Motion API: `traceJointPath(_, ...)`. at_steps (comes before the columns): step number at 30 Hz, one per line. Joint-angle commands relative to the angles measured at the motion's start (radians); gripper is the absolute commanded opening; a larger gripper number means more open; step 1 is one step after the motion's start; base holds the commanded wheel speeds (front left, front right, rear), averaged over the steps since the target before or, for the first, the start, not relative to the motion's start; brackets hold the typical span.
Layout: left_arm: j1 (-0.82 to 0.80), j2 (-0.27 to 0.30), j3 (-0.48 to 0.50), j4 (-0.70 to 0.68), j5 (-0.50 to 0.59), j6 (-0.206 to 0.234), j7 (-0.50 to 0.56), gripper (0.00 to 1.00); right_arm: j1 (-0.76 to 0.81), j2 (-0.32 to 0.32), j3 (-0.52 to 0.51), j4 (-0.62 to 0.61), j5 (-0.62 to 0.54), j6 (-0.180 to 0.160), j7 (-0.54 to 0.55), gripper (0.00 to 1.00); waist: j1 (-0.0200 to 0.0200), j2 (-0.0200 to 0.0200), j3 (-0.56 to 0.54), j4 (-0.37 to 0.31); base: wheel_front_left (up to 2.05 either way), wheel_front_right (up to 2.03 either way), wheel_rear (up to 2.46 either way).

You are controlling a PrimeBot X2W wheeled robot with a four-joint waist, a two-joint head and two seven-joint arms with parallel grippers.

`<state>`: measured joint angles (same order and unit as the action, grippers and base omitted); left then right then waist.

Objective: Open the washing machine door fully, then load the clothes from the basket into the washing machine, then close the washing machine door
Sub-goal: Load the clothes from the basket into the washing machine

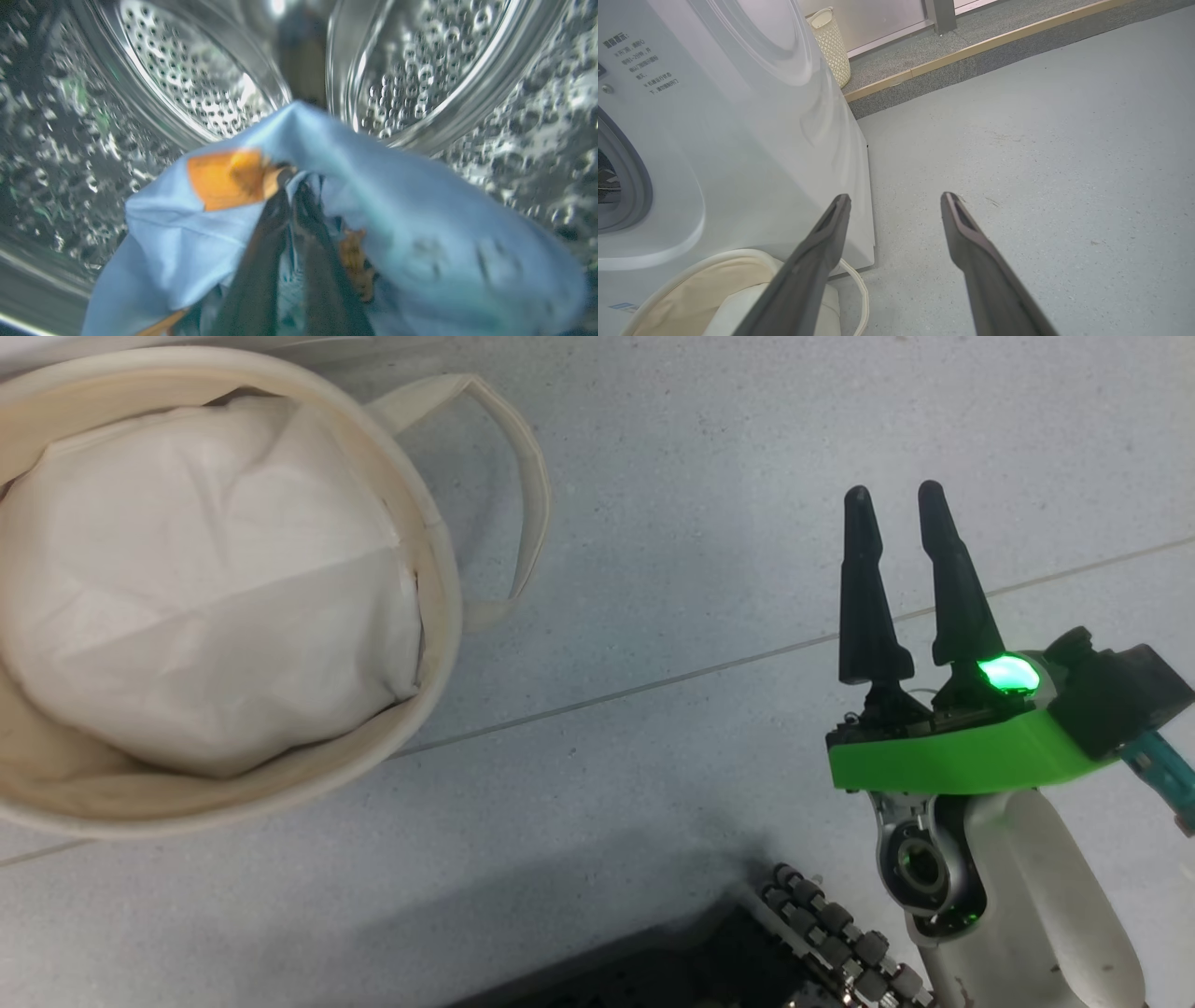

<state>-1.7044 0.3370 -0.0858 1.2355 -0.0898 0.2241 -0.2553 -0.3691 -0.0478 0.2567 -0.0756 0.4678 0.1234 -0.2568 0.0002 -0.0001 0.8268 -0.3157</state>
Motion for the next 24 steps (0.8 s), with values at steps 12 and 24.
traceJointPath(12, 0.037, -0.007, 0.007, 0.038, -0.046, -0.032, 0.020, 1.00, 0.034, -0.002, 0.019, -0.009, -0.023, 0.007, -0.005, 1.00, -0.0002, 0.0001, -0.081, 0.038, 0.00, 0.00, 0.00)
traceJointPath(24, 0.265, -0.112, 0.018, 0.052, -0.107, -0.083, 0.009, 1.00, 0.091, -0.002, 0.005, 0.045, -0.078, 0.007, -0.005, 1.00, -0.0002, 0.0001, -0.277, 0.132, 0.00, 0.00, 0.00)
